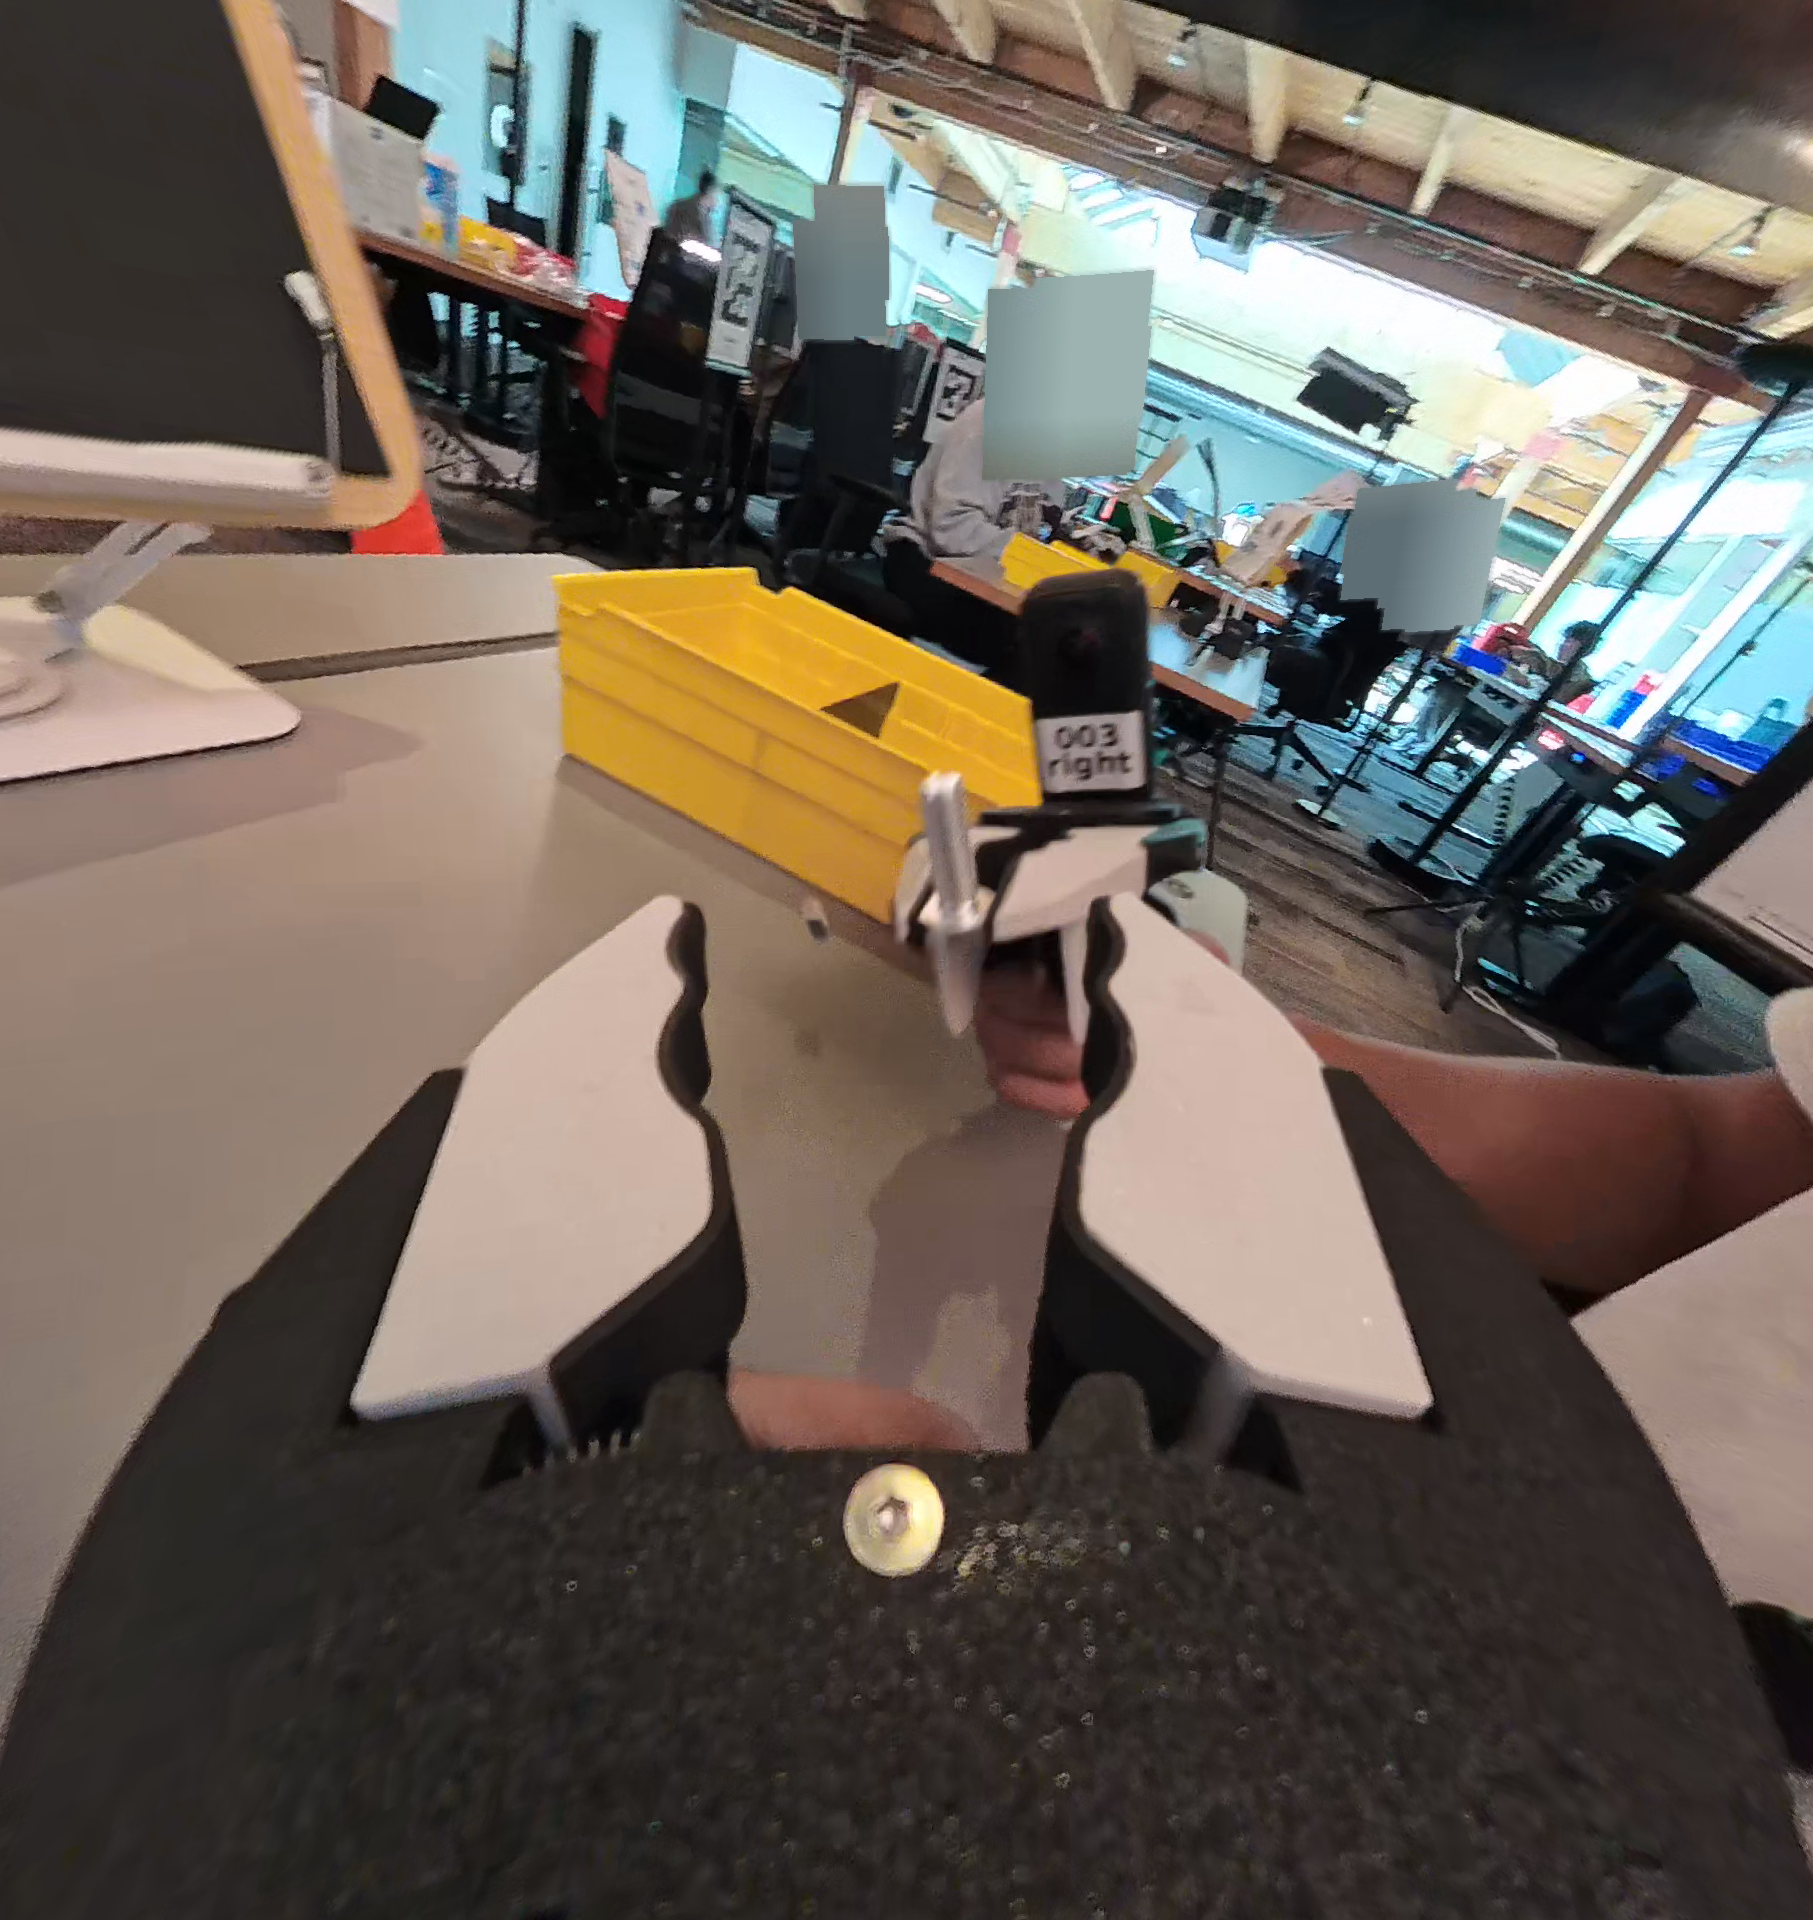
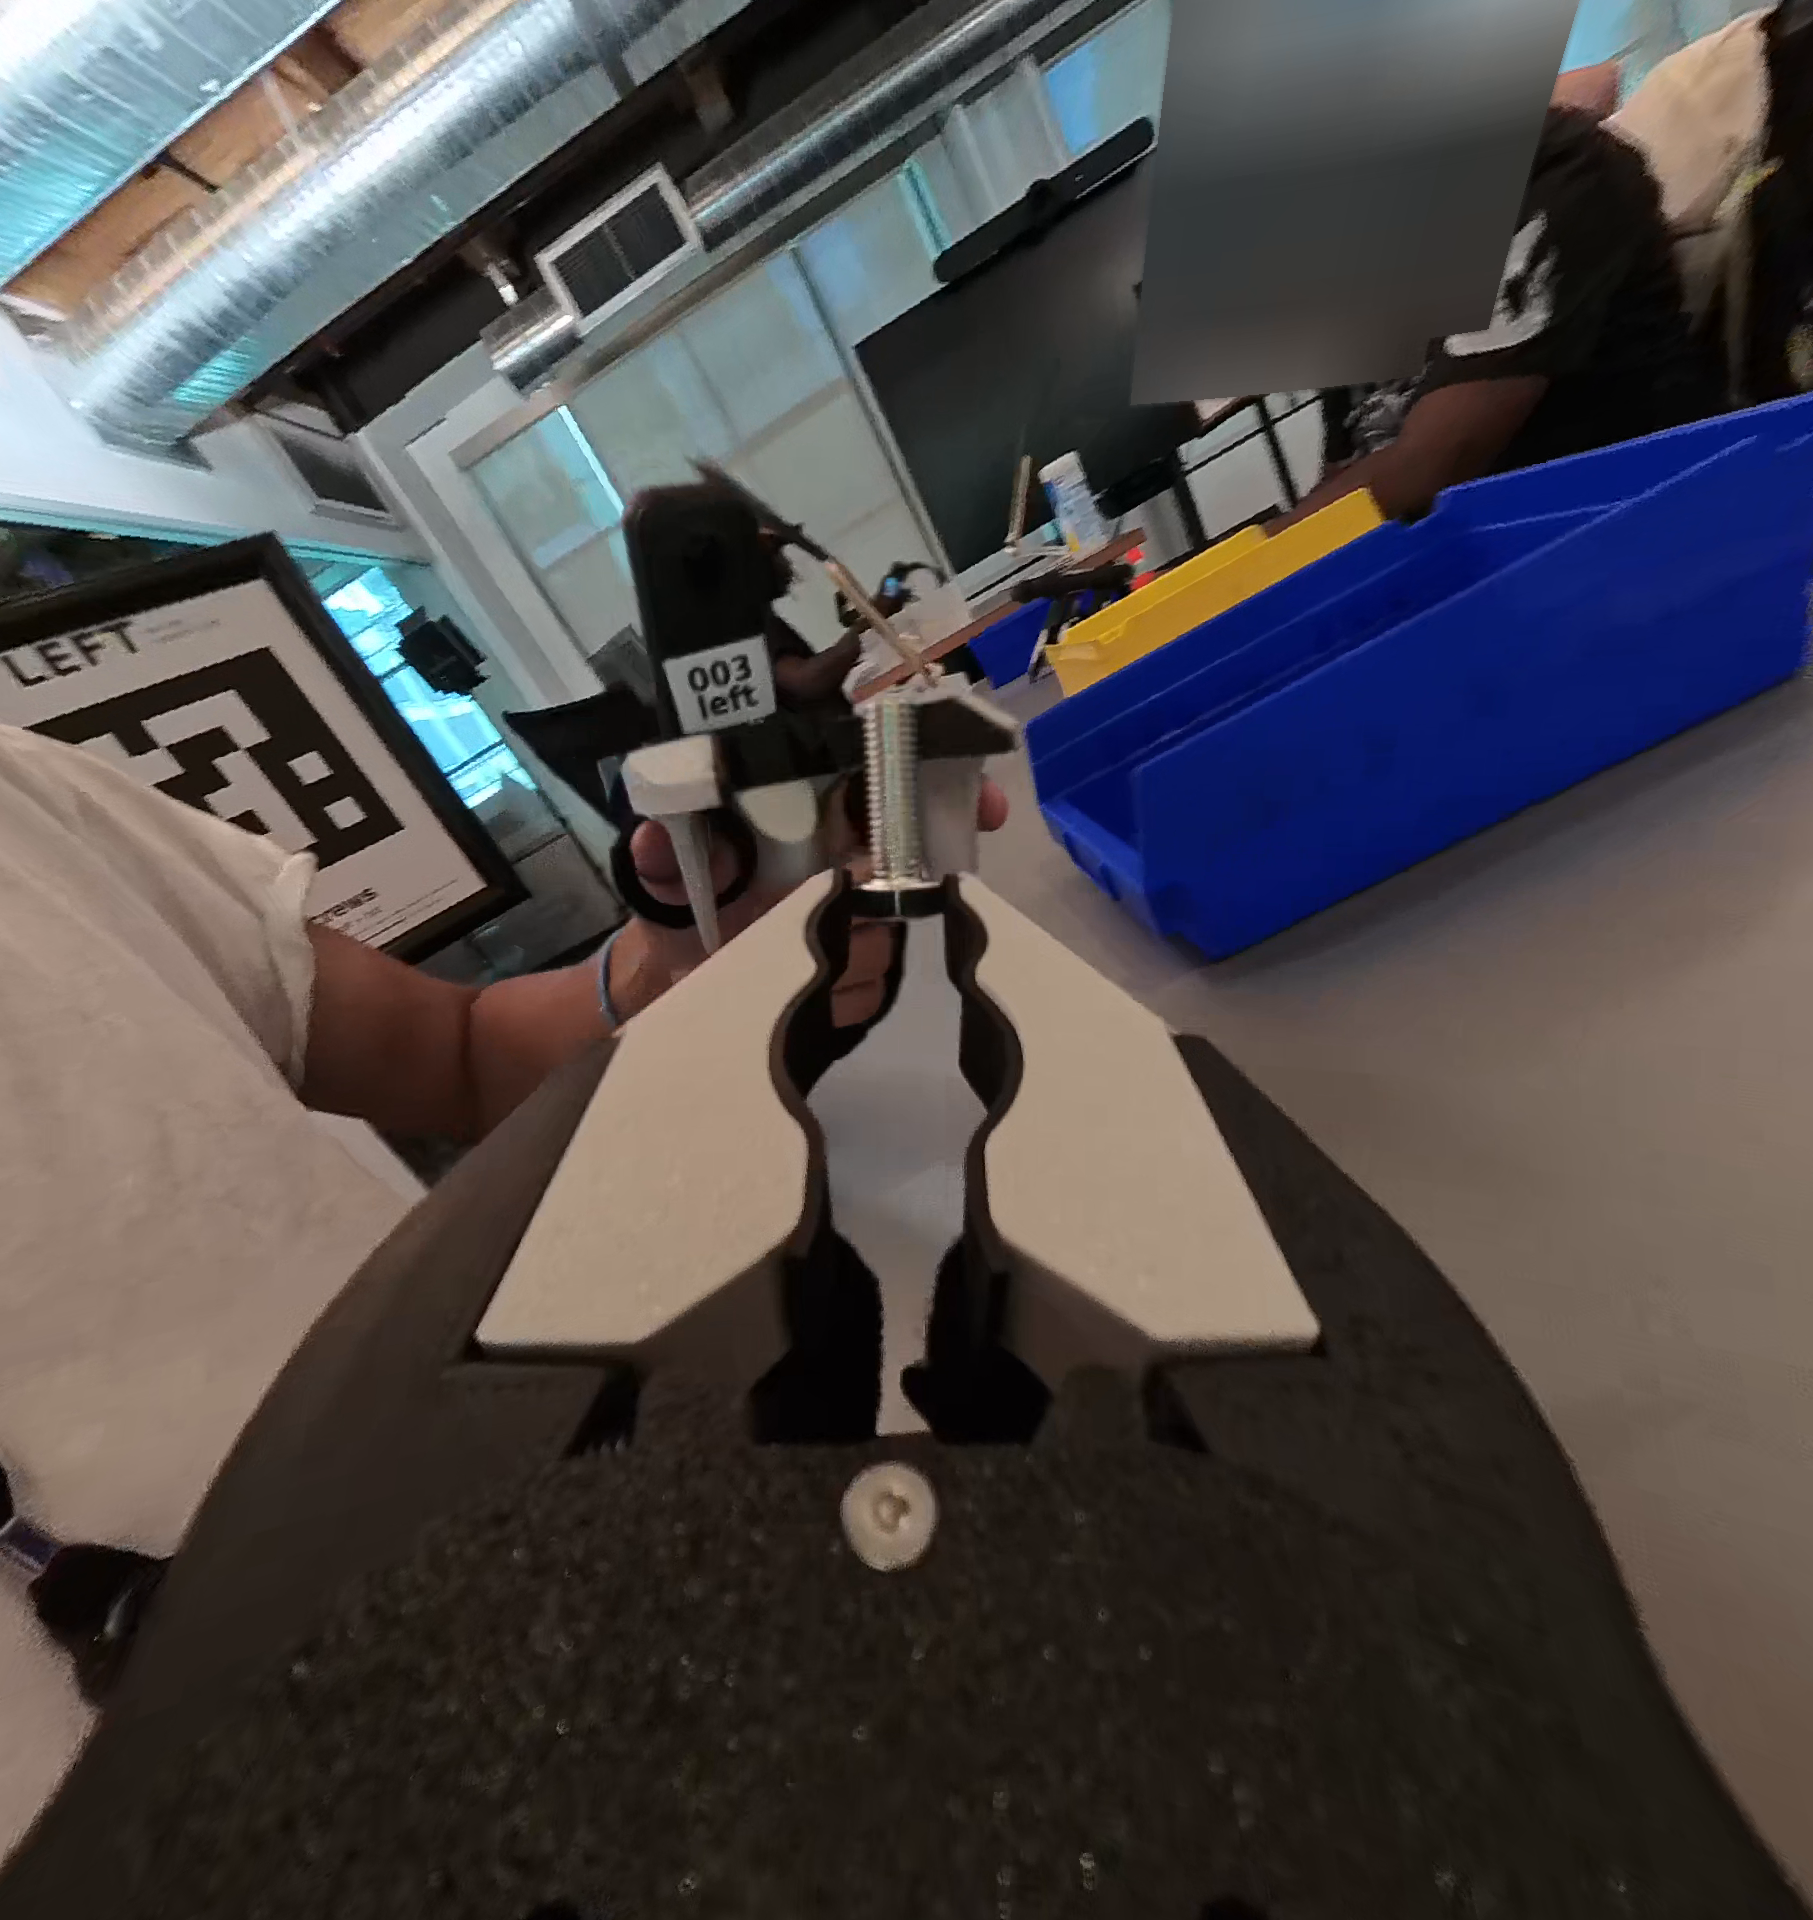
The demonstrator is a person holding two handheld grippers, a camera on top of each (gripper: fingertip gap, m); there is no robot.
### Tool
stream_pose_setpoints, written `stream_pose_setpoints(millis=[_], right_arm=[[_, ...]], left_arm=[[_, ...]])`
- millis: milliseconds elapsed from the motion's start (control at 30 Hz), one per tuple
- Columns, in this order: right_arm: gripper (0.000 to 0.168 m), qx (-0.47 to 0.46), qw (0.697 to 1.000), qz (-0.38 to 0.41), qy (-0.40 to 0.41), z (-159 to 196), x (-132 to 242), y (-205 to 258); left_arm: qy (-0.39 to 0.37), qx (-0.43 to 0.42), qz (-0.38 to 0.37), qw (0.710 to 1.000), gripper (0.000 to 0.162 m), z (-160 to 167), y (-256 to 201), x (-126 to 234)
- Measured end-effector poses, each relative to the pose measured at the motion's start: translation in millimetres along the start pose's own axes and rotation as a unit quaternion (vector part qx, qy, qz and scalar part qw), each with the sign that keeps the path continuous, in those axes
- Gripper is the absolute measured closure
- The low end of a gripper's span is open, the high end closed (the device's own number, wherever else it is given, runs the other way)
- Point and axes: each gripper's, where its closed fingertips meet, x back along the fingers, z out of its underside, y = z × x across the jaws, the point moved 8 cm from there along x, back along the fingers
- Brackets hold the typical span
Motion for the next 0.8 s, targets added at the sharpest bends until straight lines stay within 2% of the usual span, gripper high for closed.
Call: stream_pose_setpoints(millis=[133, 267, 333, 600, 700, 800], right_arm=[[0.152, 0.001, 0.999, 0.039, 0.011, 1.8, 10.0, -5.9], [0.151, -0.003, 0.995, 0.073, 0.063, 16.7, 0.8, -10.4], [0.151, -0.009, 0.993, 0.076, 0.085, 23.7, -3.3, -12.3], [0.152, 0.0, 0.992, 0.081, 0.1, 23.8, -4.1, -14.0], [0.151, 0.034, 0.989, 0.102, 0.099, 5.9, 3.5, -7.2], [0.151, 0.093, 0.97, 0.205, 0.091, -58.7, 43.8, -2.9]], left_arm=[[-0.007, 0.052, -0.032, 0.998, 0.1, 18.6, 11.3, 8.8], [-0.003, 0.101, -0.049, 0.994, 0.111, 49.4, 10.7, 8.0], [-0.008, 0.114, -0.044, 0.992, 0.114, 52.5, 8.3, 9.4], [0.01, 0.075, -0.048, 0.996, 0.117, 52.5, 11.3, 15.5], [0.015, 0.071, -0.048, 0.996, 0.117, 52.7, 11.5, 16.7], [0.021, 0.056, -0.053, 0.997, 0.118, 52.9, 9.8, 18.7]])
